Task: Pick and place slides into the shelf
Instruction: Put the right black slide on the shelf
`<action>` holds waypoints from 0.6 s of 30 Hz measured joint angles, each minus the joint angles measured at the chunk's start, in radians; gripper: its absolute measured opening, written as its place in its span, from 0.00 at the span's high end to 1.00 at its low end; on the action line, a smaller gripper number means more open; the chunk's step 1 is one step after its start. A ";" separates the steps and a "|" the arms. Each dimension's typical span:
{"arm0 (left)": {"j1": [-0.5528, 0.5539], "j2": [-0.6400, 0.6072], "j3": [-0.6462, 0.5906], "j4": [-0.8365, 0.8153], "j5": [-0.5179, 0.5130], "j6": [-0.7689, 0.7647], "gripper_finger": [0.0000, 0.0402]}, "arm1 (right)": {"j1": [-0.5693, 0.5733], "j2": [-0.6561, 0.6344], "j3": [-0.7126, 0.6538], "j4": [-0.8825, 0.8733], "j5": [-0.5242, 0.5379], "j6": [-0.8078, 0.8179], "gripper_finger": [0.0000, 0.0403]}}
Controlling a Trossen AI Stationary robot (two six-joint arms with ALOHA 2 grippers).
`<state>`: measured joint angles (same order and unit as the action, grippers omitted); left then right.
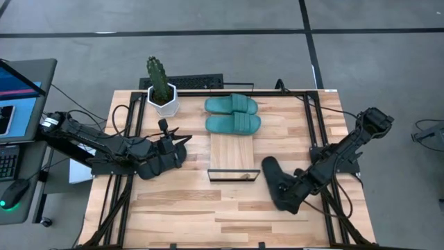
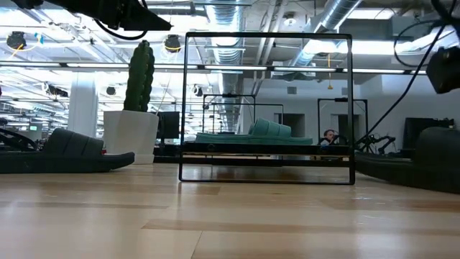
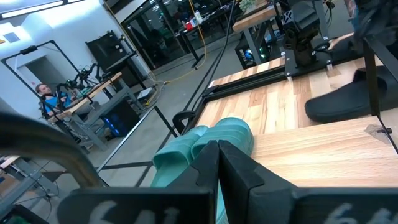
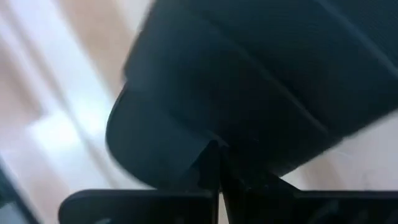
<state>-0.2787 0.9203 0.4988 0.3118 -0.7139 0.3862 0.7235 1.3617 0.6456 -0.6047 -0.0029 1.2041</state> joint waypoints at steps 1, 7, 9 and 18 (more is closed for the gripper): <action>0.000 0.000 0.000 0.000 0.000 0.000 1.00 | -0.005 0.000 0.000 -0.027 0.001 -0.002 1.00; 0.000 0.000 0.000 0.000 0.000 0.000 1.00 | -0.038 0.000 -0.002 -0.109 0.057 -0.064 1.00; 0.000 0.000 0.000 0.000 0.000 0.000 1.00 | -0.049 0.001 -0.002 -0.108 0.066 -0.075 1.00; 0.000 0.000 0.000 -0.005 0.000 0.003 1.00 | -0.056 0.002 -0.003 -0.051 0.030 -0.018 1.00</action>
<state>-0.2787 0.9203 0.4988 0.3073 -0.7143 0.3893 0.6674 1.3632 0.6427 -0.6558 0.0273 1.1860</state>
